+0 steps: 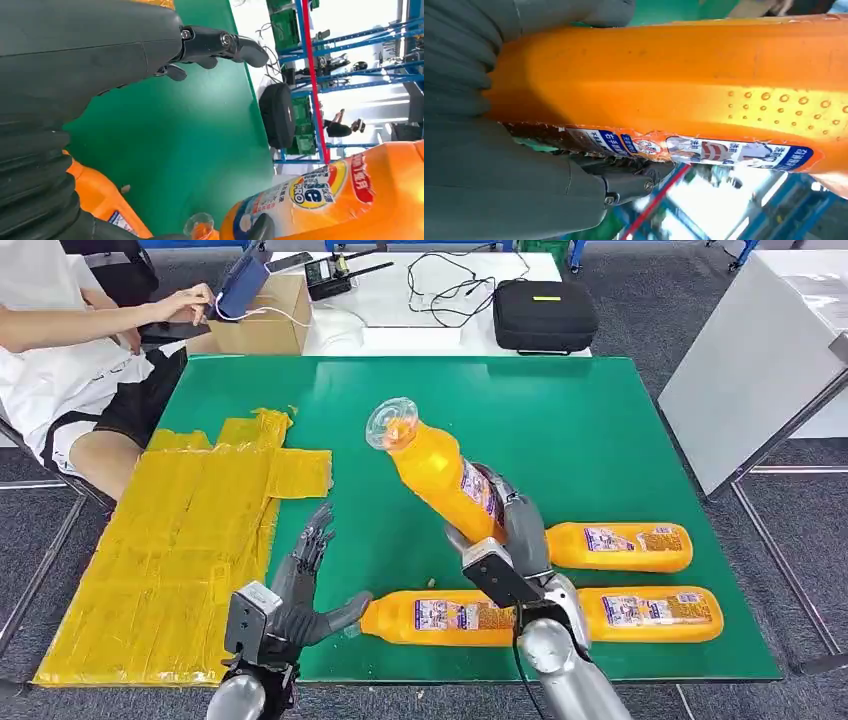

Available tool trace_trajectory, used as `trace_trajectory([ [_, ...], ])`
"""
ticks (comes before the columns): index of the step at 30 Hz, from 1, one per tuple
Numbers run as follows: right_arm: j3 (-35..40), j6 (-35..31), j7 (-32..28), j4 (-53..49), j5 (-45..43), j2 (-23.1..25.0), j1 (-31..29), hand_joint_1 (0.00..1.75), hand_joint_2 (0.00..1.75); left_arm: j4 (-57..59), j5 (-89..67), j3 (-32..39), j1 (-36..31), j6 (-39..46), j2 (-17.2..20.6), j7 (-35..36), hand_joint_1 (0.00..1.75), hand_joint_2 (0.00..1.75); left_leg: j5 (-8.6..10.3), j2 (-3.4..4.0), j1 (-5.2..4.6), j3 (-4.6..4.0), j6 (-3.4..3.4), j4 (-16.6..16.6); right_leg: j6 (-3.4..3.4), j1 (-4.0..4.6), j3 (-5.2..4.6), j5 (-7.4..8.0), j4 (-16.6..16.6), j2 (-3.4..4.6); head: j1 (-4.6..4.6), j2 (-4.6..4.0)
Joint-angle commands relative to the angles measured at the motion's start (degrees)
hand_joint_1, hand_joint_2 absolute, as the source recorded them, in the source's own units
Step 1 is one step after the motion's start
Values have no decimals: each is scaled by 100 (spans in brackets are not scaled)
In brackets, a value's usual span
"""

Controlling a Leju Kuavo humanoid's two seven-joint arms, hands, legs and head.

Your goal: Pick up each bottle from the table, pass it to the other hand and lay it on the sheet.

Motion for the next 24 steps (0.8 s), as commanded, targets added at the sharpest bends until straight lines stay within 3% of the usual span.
trace_trajectory([
  [1, 1074, 522, -281, 397, -154, 143, -45, 175, 175, 192, 108, -116, -233, -157, 195, -39, 0, 175, -12, 29, 4, 26, -12, -1, -5, 6, 24, -7, -5, 13, 0, 0],
  [5, 1349, 578, -310, 703, -204, 191, -146, 175, 175, 332, 259, -109, -341, -283, 213, 22, 0, 175, -8, 18, 6, 21, -10, -3, -4, 7, 20, -4, -7, 6, 0, 0],
  [24, 1341, 579, -311, 703, -209, 184, -159, 175, 175, 338, 262, -106, -335, -285, 218, 22, 0, 175, -5, 13, 2, 16, -8, -3, -2, 2, 15, -4, -5, 3, 0, 0],
])
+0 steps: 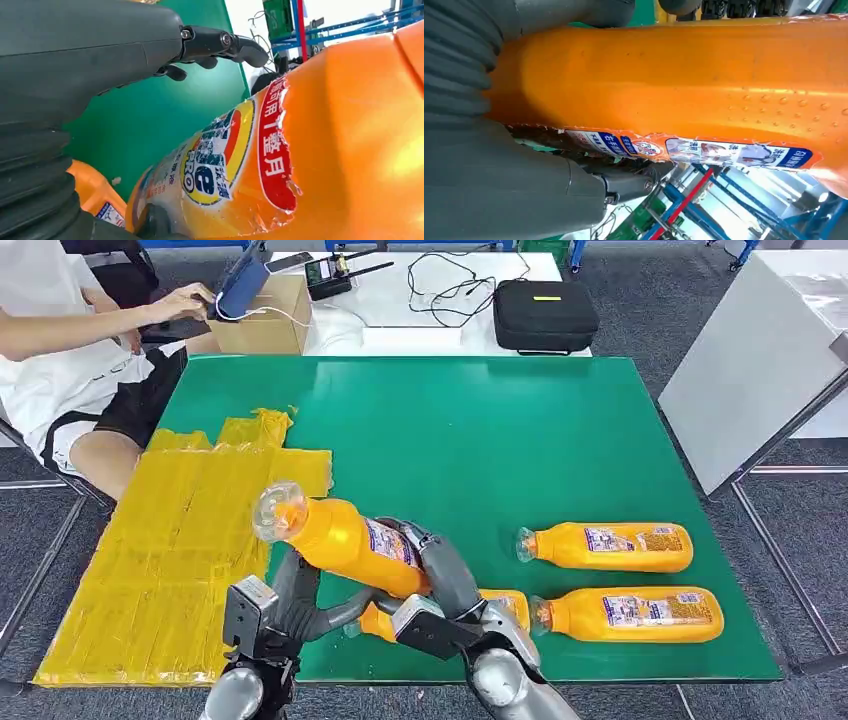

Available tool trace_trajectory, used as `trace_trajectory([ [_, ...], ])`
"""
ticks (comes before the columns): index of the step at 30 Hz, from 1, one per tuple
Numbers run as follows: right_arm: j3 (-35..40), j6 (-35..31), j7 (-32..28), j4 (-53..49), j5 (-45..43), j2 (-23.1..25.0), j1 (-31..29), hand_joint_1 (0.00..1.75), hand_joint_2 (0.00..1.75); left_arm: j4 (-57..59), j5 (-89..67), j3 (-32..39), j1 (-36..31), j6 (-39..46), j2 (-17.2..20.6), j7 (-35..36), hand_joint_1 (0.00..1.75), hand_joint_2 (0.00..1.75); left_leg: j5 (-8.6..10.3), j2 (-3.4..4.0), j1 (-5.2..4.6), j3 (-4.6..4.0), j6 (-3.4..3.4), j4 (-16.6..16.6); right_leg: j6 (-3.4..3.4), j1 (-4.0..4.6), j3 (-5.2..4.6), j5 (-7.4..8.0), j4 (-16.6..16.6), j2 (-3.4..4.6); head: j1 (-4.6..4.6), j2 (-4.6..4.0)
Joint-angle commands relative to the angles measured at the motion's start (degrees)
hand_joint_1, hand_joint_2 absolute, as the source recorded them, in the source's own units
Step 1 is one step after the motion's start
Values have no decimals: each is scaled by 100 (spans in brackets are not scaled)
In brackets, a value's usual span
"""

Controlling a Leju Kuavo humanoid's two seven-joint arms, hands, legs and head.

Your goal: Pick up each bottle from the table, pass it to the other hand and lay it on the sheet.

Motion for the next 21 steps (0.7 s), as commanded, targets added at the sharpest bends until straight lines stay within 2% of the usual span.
trace_trajectory([
  [1, 134, 5, -9, 347, -30, -56, -242, 175, 175, 308, 0, -96, -194, -18, 180, 18, 0, 175, -4, 12, 1, 14, -6, -3, -2, 2, 14, -3, -4, 3, 0, 0],
  [11, 247, 78, -12, 470, -55, -28, -297, 175, 175, 344, 60, -114, -229, -67, 192, 26, 0, 175, -2, 10, 1, 10, -5, -3, -1, 2, 9, -1, -4, 3, 0, 0],
  [21, 891, 346, 157, 1329, 140, 78, -611, 175, 175, 420, 410, -145, -340, -259, 157, -23, 0, 175, -5, 18, 5, 21, -9, -5, -3, 6, 20, -2, -8, 7, 0, 0],
])
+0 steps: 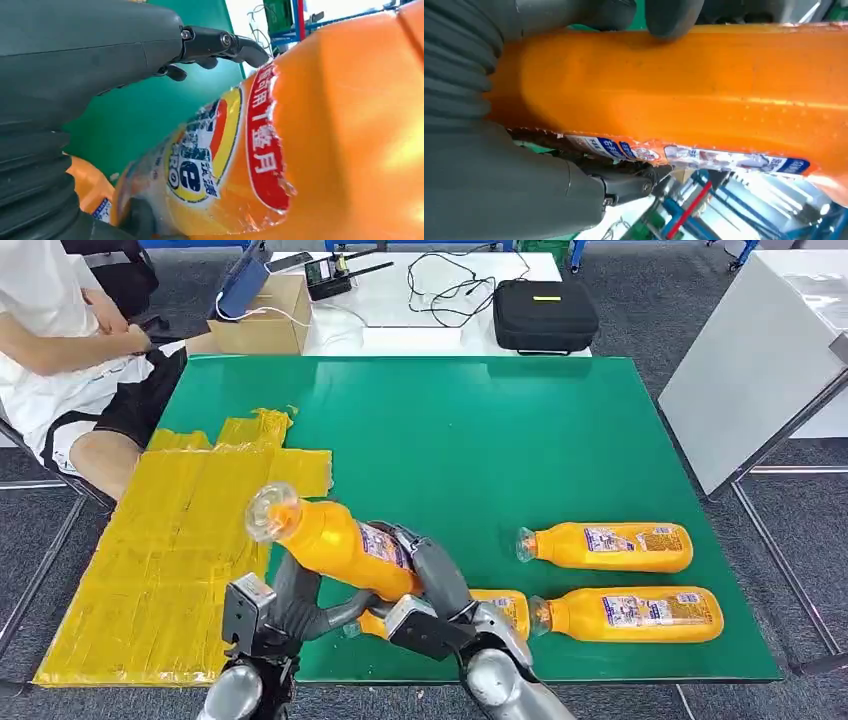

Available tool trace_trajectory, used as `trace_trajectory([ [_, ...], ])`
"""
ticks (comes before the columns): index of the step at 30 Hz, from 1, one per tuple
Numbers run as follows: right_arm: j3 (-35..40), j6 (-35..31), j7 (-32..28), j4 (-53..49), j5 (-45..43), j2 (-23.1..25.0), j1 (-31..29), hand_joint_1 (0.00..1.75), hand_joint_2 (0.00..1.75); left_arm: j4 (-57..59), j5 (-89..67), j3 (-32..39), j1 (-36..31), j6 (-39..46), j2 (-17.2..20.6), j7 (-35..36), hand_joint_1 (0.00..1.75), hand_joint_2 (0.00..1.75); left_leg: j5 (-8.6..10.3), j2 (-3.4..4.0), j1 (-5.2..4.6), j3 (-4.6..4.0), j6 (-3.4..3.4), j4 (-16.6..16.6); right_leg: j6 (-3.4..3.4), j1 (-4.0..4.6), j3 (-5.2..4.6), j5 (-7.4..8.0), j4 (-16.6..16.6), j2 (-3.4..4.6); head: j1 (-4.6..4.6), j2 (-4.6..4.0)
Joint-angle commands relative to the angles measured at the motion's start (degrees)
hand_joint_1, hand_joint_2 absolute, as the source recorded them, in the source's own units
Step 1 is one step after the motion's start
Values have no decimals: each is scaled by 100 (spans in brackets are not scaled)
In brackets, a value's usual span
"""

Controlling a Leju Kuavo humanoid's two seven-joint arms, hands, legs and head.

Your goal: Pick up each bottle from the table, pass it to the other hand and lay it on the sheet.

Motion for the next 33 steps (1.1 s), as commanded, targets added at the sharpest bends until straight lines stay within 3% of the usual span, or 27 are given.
trace_trajectory([
  [1, 772, 177, 115, 1325, 220, 82, -550, 175, 175, 421, 845, -124, -307, -633, 125, -232, 0, 175, -4, 16, 3, 19, -7, -5, -2, 4, 18, -2, -8, 5, -2, 0],
  [7, 954, 201, -18, 1482, 176, 109, -661, 175, 175, 147, 1379, -23, -185, -1230, 155, -421, 0, 175, -5, 16, 4, 16, -6, -3, -1, 5, 16, -2, -6, 5, 0, 0],
  [33, 974, 239, -18, 1530, 167, 114, -678, 175, 175, 207, 1399, -34, -211, -1272, 124, -423, 0, 175, -7, 10, 6, 18, -8, 1, -1, 7, 22, -6, -7, -5, 0, 0],
])
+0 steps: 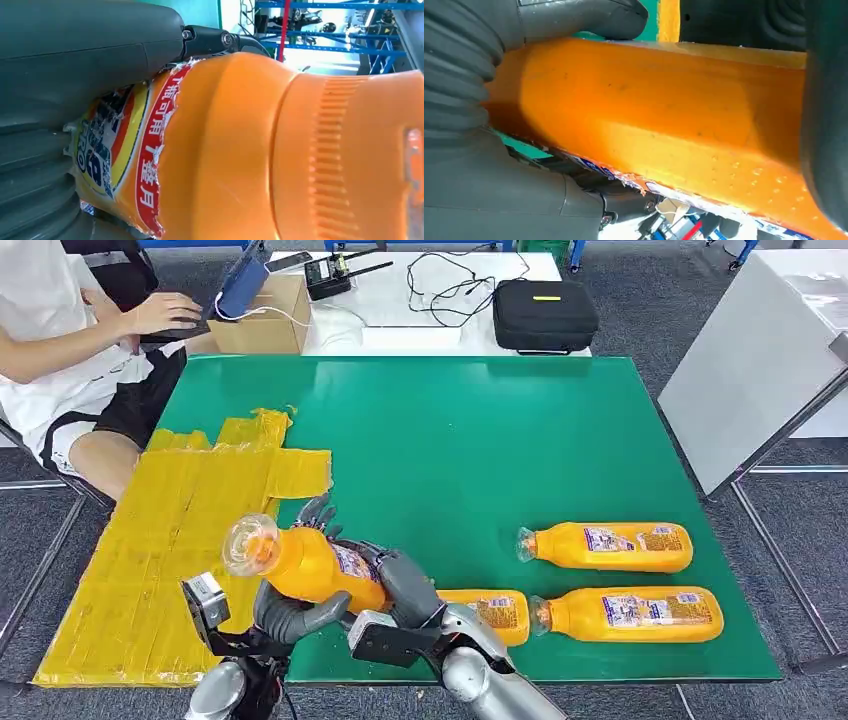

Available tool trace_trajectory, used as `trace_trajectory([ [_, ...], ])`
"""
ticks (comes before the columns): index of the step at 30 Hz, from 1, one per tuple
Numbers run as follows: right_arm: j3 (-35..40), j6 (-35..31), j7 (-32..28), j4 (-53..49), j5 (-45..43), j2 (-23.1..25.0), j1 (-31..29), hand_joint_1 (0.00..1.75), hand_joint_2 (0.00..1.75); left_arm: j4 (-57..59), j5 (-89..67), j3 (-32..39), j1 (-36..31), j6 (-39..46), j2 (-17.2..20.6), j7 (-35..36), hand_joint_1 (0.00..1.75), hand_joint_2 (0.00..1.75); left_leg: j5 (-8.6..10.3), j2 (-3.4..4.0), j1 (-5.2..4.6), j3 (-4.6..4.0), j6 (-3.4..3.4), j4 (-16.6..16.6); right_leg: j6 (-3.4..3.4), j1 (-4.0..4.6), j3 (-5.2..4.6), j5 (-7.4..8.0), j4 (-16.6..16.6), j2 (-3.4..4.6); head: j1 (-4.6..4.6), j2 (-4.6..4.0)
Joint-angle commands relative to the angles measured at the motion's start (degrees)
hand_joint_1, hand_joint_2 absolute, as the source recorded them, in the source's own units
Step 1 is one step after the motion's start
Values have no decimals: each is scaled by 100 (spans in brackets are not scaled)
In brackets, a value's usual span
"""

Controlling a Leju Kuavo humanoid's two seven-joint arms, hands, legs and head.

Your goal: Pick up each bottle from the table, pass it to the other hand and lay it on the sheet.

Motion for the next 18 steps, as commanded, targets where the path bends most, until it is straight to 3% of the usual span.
trace_trajectory([
  [1, 286, 66, 25, 457, 16, -54, -160, 175, 175, 167, 22, -195, -218, -94, 54, -21, 0, 175, -5, 7, 3, 16, -6, 0, -1, 5, 21, -5, -6, -5, 0, 0],
  [2, 286, 66, 25, 457, 16, -54, -160, 175, 175, 167, 22, -195, -218, -94, 54, -21, 0, 175, -3, 4, 1, 11, -5, -2, 0, 2, 14, -3, -5, -4, 0, 0],
  [3, 297, 74, 21, 462, 20, -52, -153, 175, 175, 185, 2, -197, -221, -78, 50, -24, 175, 175, -6, 8, 4, 17, -7, 0, -1, 6, 22, -5, -6, -5, 0, 0],
  [18, 243, 106, 23, 389, -21, -63, -137, 175, 175, 216, 26, -167, -229, -148, -10, -146, 175, 175, -6, 5, 4, 17, -7, 0, -1, 5, 22, -6, -6, -8, 0, 0],
])
